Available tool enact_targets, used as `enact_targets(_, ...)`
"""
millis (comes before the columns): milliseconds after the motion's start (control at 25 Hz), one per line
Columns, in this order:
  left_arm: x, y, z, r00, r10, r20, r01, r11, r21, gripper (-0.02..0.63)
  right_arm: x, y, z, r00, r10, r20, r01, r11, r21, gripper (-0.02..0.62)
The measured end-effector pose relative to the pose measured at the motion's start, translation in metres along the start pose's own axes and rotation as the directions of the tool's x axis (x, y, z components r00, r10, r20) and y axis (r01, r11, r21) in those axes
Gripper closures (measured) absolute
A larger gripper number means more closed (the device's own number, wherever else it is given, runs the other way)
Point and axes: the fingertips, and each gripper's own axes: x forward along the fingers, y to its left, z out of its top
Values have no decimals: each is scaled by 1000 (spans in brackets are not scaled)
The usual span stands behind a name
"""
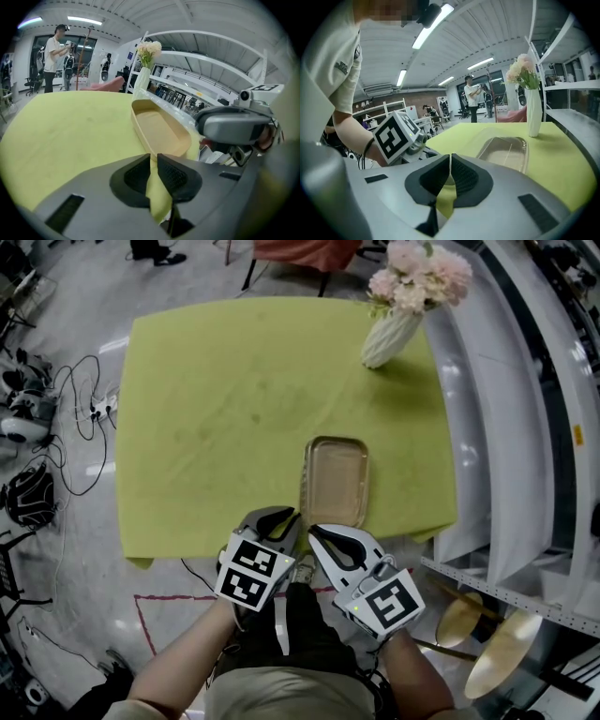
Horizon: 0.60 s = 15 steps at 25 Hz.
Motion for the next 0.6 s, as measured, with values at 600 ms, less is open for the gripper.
enact_targets(600,12,4,9,997,61,-51,-59,997,41,541,-39,-25,30,993,-56,103,54,998,26,577)
